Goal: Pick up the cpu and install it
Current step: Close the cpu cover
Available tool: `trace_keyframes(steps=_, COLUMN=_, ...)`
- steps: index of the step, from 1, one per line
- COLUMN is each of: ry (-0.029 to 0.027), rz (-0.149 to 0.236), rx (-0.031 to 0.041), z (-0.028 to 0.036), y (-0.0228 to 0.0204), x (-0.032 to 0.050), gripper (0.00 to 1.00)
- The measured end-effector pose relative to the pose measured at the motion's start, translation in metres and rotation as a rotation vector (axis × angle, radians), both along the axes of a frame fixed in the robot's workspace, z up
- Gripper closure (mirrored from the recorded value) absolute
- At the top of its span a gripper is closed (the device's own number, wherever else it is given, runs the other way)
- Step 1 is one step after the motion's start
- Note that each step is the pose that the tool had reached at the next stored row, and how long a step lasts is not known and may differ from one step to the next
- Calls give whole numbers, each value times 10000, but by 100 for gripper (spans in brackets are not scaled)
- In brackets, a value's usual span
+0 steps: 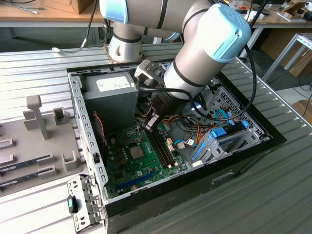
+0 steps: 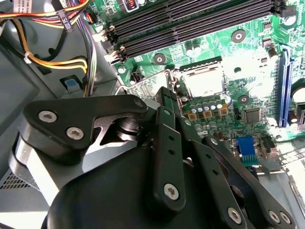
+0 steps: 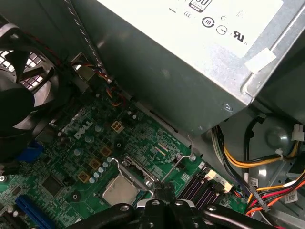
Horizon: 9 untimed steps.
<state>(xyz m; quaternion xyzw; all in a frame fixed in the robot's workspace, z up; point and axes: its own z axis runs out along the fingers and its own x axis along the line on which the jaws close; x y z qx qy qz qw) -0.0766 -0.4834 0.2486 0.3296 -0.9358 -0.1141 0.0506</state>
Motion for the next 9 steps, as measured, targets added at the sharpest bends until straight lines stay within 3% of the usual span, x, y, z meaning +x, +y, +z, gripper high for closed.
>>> trace_keyframes(steps=5, ry=0, rz=-1, rx=-5, z=0, y=-1, x=0, gripper=89)
trace_keyframes(steps=9, ry=-1, rz=0, rx=-128, z=-1, y=-2, x=0, gripper=89)
